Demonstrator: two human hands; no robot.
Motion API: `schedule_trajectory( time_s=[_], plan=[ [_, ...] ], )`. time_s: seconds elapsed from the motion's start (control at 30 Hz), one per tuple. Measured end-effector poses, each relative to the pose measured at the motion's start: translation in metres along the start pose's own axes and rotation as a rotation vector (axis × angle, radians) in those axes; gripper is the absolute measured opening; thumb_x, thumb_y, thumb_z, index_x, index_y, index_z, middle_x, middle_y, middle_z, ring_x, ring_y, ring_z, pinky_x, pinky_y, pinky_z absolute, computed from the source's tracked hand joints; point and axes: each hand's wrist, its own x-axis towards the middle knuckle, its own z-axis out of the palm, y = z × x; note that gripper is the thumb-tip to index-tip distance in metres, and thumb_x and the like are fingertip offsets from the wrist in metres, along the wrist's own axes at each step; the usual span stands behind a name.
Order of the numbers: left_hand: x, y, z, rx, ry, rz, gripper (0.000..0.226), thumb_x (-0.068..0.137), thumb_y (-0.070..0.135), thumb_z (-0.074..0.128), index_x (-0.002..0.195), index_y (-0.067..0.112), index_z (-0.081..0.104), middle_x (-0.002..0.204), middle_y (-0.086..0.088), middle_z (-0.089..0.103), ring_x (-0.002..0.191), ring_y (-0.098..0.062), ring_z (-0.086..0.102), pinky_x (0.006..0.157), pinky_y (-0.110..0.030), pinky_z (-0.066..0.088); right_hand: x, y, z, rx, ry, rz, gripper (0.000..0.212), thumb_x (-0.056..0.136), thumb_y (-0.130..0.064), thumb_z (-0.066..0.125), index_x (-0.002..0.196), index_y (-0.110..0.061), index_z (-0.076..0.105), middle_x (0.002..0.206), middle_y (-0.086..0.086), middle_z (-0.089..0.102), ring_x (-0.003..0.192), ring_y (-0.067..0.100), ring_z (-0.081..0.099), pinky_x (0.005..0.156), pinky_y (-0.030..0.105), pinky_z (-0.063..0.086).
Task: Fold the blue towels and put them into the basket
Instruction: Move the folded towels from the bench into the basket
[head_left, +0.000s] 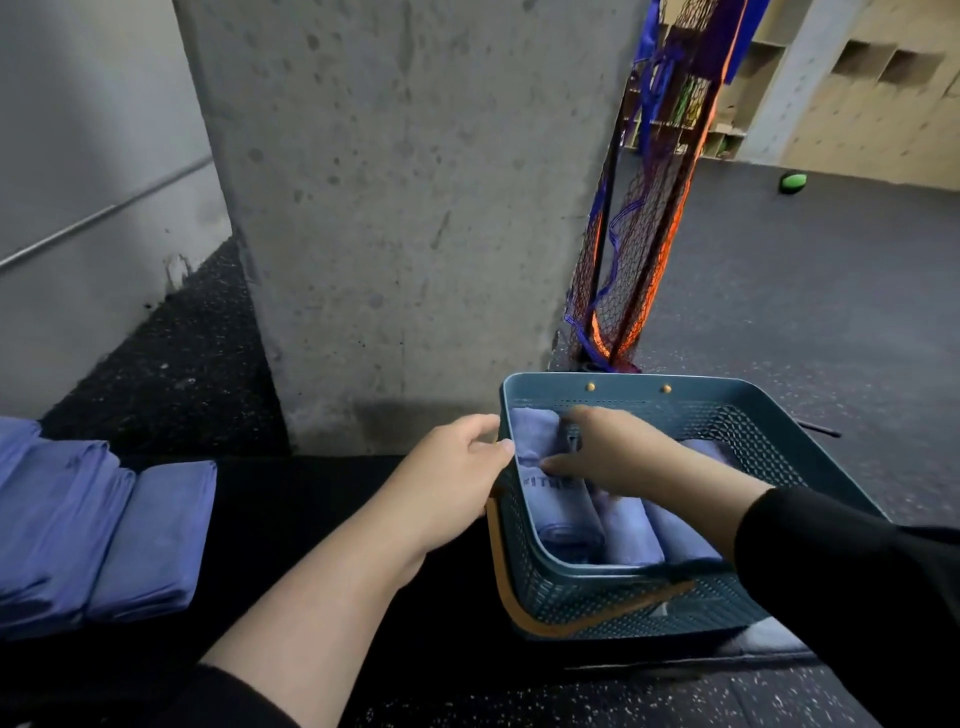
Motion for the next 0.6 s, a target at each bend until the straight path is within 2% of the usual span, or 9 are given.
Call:
schedule_trajectory(
  time_s=[0.07,0.13,0.2,0.23,0.3,0.37,0.43,0.5,0.6],
  plan=[
    [0.001,0.000,0.000,0.007,-0.001,-0.006,0.035,0.103,0.028,0.052,0.138,0.030,0.056,0.112,0.009,0.066,0.102,-0.008,0.065,0.093,-0.040,0.057,-0.002,0.006,-0.004,-0.110,0.139,-0.064,0.061,0.082,-0.061,0.069,0.125,-0.023,0.051,0.116,0.000,0.059,0.101,0.026,0.061,0.082,0.043,0.053],
    [0.002,-0.001,0.000,0.032,-0.004,-0.005,0.039,0.103,0.029,0.053,0.142,0.028,0.054,0.122,0.004,0.065,0.106,-0.009,0.064,0.098,-0.041,0.054,-0.009,0.015,-0.009,-0.069,0.208,-0.260,0.060,0.085,-0.059,0.068,0.132,-0.027,0.050,0.130,-0.005,0.050,0.116,0.022,0.054,0.093,0.042,0.049],
    [0.004,-0.003,0.001,0.042,-0.008,-0.002,0.041,0.103,0.030,0.053,0.144,0.028,0.052,0.125,0.004,0.066,0.110,-0.009,0.063,0.103,-0.040,0.051,-0.014,0.024,-0.011,-0.056,0.116,-0.510,0.059,0.087,-0.055,0.068,0.138,-0.029,0.054,0.148,-0.009,0.042,0.132,0.016,0.045,0.108,0.036,0.039],
    [0.004,-0.003,0.001,0.050,-0.007,-0.001,0.041,0.103,0.030,0.053,0.144,0.029,0.052,0.124,0.005,0.066,0.110,-0.009,0.063,0.103,-0.040,0.051,-0.014,0.026,-0.008,-0.046,0.023,-0.558,0.063,0.088,-0.054,0.068,0.144,-0.030,0.051,0.158,-0.010,0.033,0.140,0.013,0.038,0.113,0.033,0.034],
    [0.005,-0.005,0.001,0.064,-0.002,-0.001,0.042,0.102,0.031,0.053,0.145,0.029,0.051,0.126,0.004,0.066,0.110,-0.009,0.064,0.103,-0.040,0.051,-0.013,0.027,0.001,-0.042,-0.145,-0.518,0.074,0.091,-0.052,0.066,0.155,-0.032,0.034,0.167,-0.013,0.010,0.151,0.007,0.016,0.121,0.029,0.020],
    [0.005,-0.006,0.001,0.073,-0.007,-0.006,0.044,0.102,0.032,0.053,0.146,0.029,0.049,0.129,0.003,0.065,0.112,-0.010,0.063,0.104,-0.039,0.051,-0.009,0.024,0.010,-0.062,-0.193,-0.491,0.079,0.094,-0.050,0.062,0.159,-0.033,0.020,0.166,-0.014,-0.004,0.152,0.005,-0.002,0.124,0.029,0.009],
    [0.003,-0.006,0.001,0.088,-0.019,-0.004,0.045,0.102,0.033,0.054,0.147,0.030,0.048,0.134,0.003,0.063,0.115,-0.011,0.063,0.105,-0.040,0.050,-0.008,0.017,0.012,-0.105,-0.182,-0.495,0.080,0.095,-0.051,0.059,0.160,-0.032,0.015,0.166,-0.013,-0.008,0.152,0.006,-0.007,0.122,0.027,0.005],
    [0.000,-0.007,0.000,0.107,-0.028,0.000,0.045,0.102,0.033,0.054,0.147,0.031,0.048,0.133,0.005,0.064,0.115,-0.010,0.063,0.105,-0.040,0.050,-0.005,0.011,0.014,-0.152,-0.177,-0.493,0.081,0.096,-0.053,0.057,0.160,-0.031,0.014,0.167,-0.010,-0.008,0.153,0.009,-0.005,0.121,0.027,0.008],
    [-0.008,-0.006,-0.005,0.125,-0.050,-0.001,0.042,0.103,0.032,0.053,0.144,0.035,0.050,0.107,0.021,0.066,0.103,0.001,0.065,0.102,-0.037,0.051,-0.003,0.002,0.019,-0.238,-0.178,-0.494,0.081,0.096,-0.055,0.054,0.160,-0.029,0.013,0.168,-0.007,-0.007,0.155,0.014,-0.001,0.120,0.035,0.020]
  ],
)
